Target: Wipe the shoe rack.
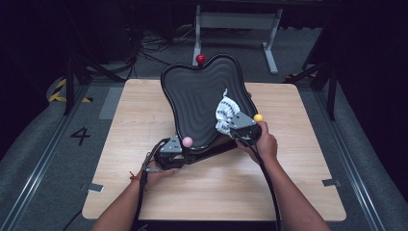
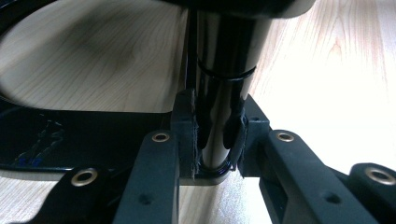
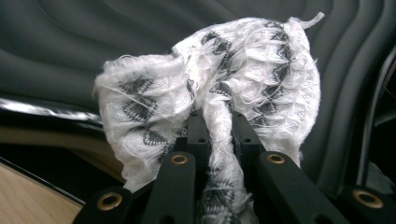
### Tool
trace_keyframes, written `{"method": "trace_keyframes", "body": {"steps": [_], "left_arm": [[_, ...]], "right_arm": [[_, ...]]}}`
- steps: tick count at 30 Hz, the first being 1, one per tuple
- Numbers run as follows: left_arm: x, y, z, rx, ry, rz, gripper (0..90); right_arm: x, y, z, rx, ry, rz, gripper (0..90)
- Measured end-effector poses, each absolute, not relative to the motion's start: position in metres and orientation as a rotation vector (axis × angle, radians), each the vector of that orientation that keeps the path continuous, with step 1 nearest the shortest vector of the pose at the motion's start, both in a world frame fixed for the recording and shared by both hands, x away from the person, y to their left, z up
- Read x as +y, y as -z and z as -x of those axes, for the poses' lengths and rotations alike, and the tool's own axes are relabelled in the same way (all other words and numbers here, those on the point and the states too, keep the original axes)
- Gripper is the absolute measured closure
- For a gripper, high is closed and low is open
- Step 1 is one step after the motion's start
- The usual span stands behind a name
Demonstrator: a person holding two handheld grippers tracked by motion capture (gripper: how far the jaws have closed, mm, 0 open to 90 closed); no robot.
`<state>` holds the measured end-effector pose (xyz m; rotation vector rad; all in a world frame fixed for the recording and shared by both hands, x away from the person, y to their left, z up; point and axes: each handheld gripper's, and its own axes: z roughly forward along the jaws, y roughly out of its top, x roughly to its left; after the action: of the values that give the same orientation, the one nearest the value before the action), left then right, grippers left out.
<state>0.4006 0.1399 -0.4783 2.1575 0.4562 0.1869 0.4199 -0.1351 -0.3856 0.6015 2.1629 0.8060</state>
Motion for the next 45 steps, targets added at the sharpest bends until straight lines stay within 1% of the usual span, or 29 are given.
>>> {"method": "trace_keyframes", "body": {"steps": [17, 32, 45], "left_arm": [[0.139, 0.478, -0.401, 0.452, -0.188, -2.17, 74.2], [0.139, 0.478, -0.402, 0.455, -0.179, -2.172, 74.2], [0.138, 0.478, -0.402, 0.455, -0.178, -2.174, 74.1]], "right_arm": [[-0.093, 0.384, -0.411, 2.215, -0.911, -0.489, 81.7], [-0.068, 0.384, -0.402, 2.259, -0.994, -0.426, 81.1], [-0.07, 0.384, -0.404, 2.245, -0.996, -0.432, 81.1]]}}
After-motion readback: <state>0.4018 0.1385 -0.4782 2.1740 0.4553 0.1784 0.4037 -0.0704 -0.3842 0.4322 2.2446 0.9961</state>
